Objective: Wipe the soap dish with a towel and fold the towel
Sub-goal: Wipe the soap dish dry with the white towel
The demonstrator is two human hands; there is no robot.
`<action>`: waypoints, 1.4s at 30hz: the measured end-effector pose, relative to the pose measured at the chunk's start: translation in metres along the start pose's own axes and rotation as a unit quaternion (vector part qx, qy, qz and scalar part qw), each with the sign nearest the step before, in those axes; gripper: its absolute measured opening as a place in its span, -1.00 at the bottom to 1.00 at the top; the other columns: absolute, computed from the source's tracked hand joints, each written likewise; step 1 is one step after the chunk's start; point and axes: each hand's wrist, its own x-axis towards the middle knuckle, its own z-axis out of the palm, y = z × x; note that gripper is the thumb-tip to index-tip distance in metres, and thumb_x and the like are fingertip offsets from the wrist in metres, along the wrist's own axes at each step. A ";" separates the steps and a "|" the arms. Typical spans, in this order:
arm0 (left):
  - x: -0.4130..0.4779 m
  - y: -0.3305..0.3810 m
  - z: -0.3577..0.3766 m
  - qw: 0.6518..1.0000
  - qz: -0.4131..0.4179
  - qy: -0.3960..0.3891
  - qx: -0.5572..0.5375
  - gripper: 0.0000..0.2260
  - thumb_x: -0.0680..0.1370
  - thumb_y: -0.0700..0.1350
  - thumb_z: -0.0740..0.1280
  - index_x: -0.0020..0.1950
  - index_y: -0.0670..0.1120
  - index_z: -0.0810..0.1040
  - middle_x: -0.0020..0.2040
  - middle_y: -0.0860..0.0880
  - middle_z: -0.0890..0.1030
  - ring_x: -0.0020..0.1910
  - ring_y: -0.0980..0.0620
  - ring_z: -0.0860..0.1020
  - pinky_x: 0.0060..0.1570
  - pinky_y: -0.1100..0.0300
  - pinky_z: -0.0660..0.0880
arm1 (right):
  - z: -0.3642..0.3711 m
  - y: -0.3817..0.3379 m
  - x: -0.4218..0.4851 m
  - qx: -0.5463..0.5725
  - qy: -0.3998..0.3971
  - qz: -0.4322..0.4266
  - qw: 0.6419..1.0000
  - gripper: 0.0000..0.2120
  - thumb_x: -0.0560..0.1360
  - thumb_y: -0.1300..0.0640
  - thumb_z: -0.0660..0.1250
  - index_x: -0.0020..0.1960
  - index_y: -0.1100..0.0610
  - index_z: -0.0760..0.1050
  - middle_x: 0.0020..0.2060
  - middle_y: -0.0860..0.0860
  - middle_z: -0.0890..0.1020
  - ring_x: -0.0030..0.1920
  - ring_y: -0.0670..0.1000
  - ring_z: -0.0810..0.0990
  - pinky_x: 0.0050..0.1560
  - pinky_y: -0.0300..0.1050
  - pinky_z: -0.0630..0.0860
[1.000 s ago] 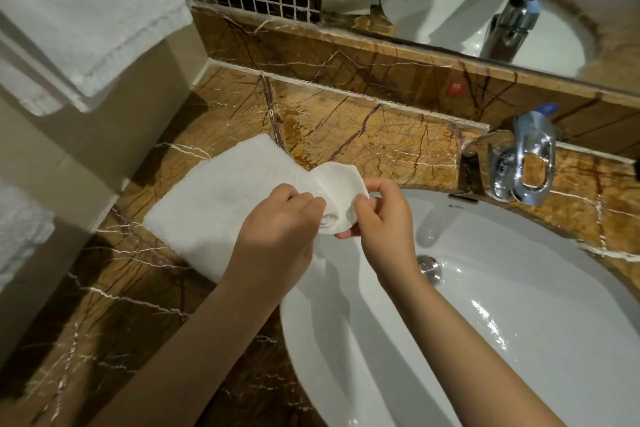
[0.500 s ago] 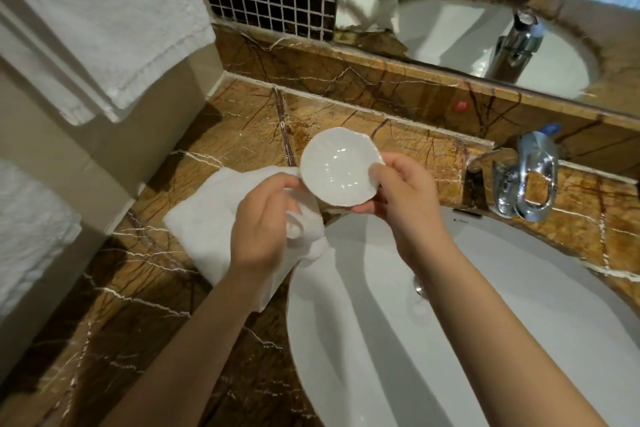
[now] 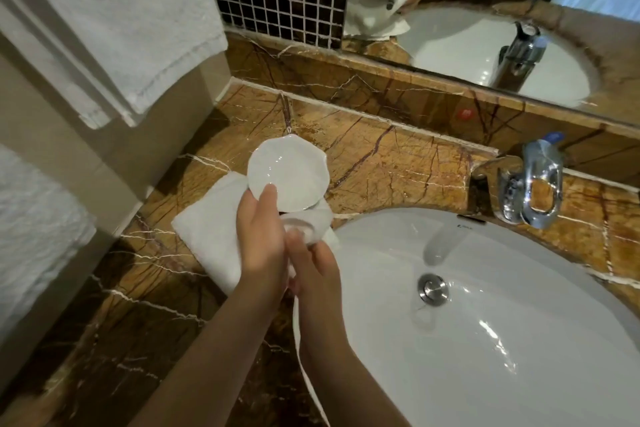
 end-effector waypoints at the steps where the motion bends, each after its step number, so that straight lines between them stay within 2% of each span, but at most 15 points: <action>1: -0.002 -0.001 0.000 1.000 -0.002 -0.010 -0.009 -0.80 0.60 -0.10 0.15 0.15 -0.09 0.47 0.01 -0.13 0.59 0.06 -0.15 0.57 -0.03 0.07 0.52 | 0.004 -0.003 0.004 0.011 0.017 0.000 1.000 -0.69 0.33 -0.17 0.39 0.00 -0.06 0.57 -0.18 -0.14 0.68 -0.14 -0.14 0.66 -0.07 -0.15 0.60; 3: -0.006 -0.002 -0.003 1.000 0.001 -0.030 0.002 -0.81 0.61 -0.10 0.14 0.16 -0.06 0.47 -0.02 -0.11 0.61 -0.02 -0.09 0.61 -0.15 0.17 0.58 | 0.006 -0.008 0.012 0.052 0.071 0.004 0.996 -0.96 0.44 0.03 0.41 -0.15 -0.07 0.55 -0.29 -0.19 0.67 -0.23 -0.20 0.65 -0.17 -0.26 0.58; 5: -0.006 0.001 -0.006 0.999 0.005 -0.043 0.012 -0.83 0.62 -0.11 0.11 0.16 -0.02 0.43 -0.05 -0.05 0.59 -0.19 0.01 0.63 -0.32 0.24 0.60 | -0.002 -0.008 0.016 0.107 0.086 0.013 0.990 -0.95 0.49 0.11 0.36 -0.12 0.04 0.59 -0.33 -0.13 0.70 -0.29 -0.19 0.67 -0.26 -0.30 0.58; 7: -0.005 0.009 -0.010 0.998 -0.002 -0.058 -0.005 -0.85 0.62 -0.12 0.09 0.10 -0.02 0.42 -0.03 -0.11 0.59 -0.29 -0.03 0.66 -0.39 0.19 0.61 | -0.016 -0.010 0.013 0.168 0.086 0.032 0.981 -0.79 0.52 0.10 0.33 0.07 0.19 0.59 -0.17 0.05 0.73 -0.17 -0.03 0.71 -0.16 -0.13 0.61; 10: -0.004 0.021 -0.017 0.997 -0.004 -0.075 0.017 -0.87 0.62 -0.15 0.11 0.14 -0.02 0.36 0.13 -0.12 0.52 -0.05 -0.13 0.64 -0.41 0.25 0.58 | -0.051 -0.028 0.007 0.160 0.164 -0.029 0.973 -0.81 0.52 0.15 0.30 0.12 0.15 0.56 -0.14 -0.03 0.72 -0.14 -0.09 0.70 -0.11 -0.08 0.58; 12: -0.004 0.021 -0.022 0.993 0.000 -0.095 0.064 -0.84 0.61 -0.18 0.12 0.18 -0.03 0.35 0.16 -0.11 0.47 0.07 -0.17 0.57 -0.43 0.30 0.56 | -0.072 -0.048 -0.002 0.080 0.193 -0.128 0.969 -0.75 0.46 0.20 0.33 0.13 0.11 0.53 -0.08 -0.07 0.68 -0.10 -0.12 0.66 -0.07 -0.11 0.57; 15: -0.007 0.019 -0.021 0.982 -0.032 -0.139 0.123 -0.70 0.59 -0.24 0.14 0.32 -0.07 0.36 0.15 -0.10 0.46 0.06 -0.17 0.57 -0.44 0.31 0.55 | -0.076 -0.065 -0.013 -0.103 0.171 -0.237 0.951 -0.61 0.39 0.21 0.30 0.21 0.10 0.42 -0.04 -0.10 0.58 -0.12 -0.15 0.58 -0.14 -0.28 0.54; 17: -0.011 0.018 -0.016 0.970 -0.035 -0.186 0.150 -0.75 0.57 -0.28 0.14 0.23 -0.12 0.41 0.09 -0.11 0.51 0.03 -0.14 0.58 -0.42 0.30 0.55 | -0.069 -0.065 -0.009 -0.240 0.184 -0.300 0.905 -0.65 0.42 0.23 0.32 0.20 0.10 0.39 -0.04 -0.10 0.52 -0.09 -0.17 0.51 -0.10 -0.29 0.49; 20: -0.018 0.018 -0.009 0.954 0.014 -0.250 0.166 -0.74 0.55 -0.34 0.14 -0.05 -0.03 0.52 -0.20 0.00 0.62 -0.17 0.05 0.64 -0.42 0.32 0.54 | -0.063 -0.058 0.005 -0.349 0.158 -0.384 0.840 -0.73 0.38 0.27 0.25 0.06 0.11 0.51 -0.07 -0.03 0.58 -0.06 -0.13 0.48 -0.11 -0.33 0.41; 23: -0.021 0.019 -0.006 0.944 0.062 -0.277 0.168 -0.63 0.52 -0.40 0.13 -0.13 0.05 0.55 -0.38 0.17 0.64 -0.33 0.25 0.62 -0.44 0.36 0.51 | -0.066 -0.053 0.017 -0.447 0.109 -0.390 0.798 -0.57 0.37 0.29 0.28 0.21 0.09 0.56 0.17 0.01 0.62 0.19 -0.03 0.50 0.15 -0.44 0.24; 25: -0.022 0.019 -0.005 0.942 0.070 -0.290 0.157 -0.64 0.53 -0.41 0.14 -0.08 0.02 0.57 -0.36 0.18 0.66 -0.32 0.28 0.62 -0.44 0.40 0.48 | -0.066 -0.054 0.021 -0.492 0.073 -0.384 0.778 -0.54 0.33 0.28 0.27 0.22 0.07 0.56 0.18 0.01 0.63 0.18 0.05 0.52 0.10 -0.40 0.22; 28: -0.022 0.019 -0.007 0.943 0.071 -0.297 0.133 -0.67 0.53 -0.41 0.14 -0.04 -0.05 0.59 -0.34 0.14 0.67 -0.31 0.23 0.63 -0.42 0.37 0.50 | -0.063 -0.057 0.022 -0.544 0.047 -0.384 0.744 -0.53 0.28 0.30 0.27 0.15 0.06 0.60 0.12 0.01 0.66 0.04 0.13 0.54 -0.06 -0.21 0.38; 34: -0.028 0.016 -0.003 0.953 0.078 -0.278 0.091 -0.66 0.50 -0.47 0.12 0.02 -0.15 0.60 -0.39 0.05 0.62 -0.38 0.17 0.60 -0.45 0.34 0.50 | -0.071 -0.061 0.018 -0.572 0.029 -0.348 0.743 -0.69 0.34 0.27 0.20 -0.02 0.04 0.59 -0.05 -0.02 0.67 -0.09 0.14 0.50 -0.12 0.06 0.46; 39: -0.032 0.007 0.010 0.963 0.048 -0.262 0.041 -0.64 0.52 -0.43 0.15 0.09 -0.09 0.61 -0.15 -0.11 0.69 -0.21 0.00 0.66 -0.35 0.22 0.57 | -0.081 -0.072 0.006 -0.591 0.045 -0.317 0.740 -0.77 0.31 0.27 0.18 -0.18 0.02 0.55 -0.24 -0.03 0.62 -0.18 0.09 0.42 -0.17 0.01 0.42; 42: -0.033 0.000 0.017 0.965 0.040 -0.253 0.046 -0.66 0.52 -0.40 0.13 0.02 -0.07 0.62 -0.29 -0.08 0.65 -0.32 0.03 0.60 -0.42 0.24 0.54 | -0.095 -0.078 -0.002 -0.608 0.022 -0.301 0.734 -0.78 0.29 0.22 0.17 -0.23 0.03 0.56 -0.30 -0.01 0.62 -0.21 0.05 0.42 -0.26 -0.08 0.37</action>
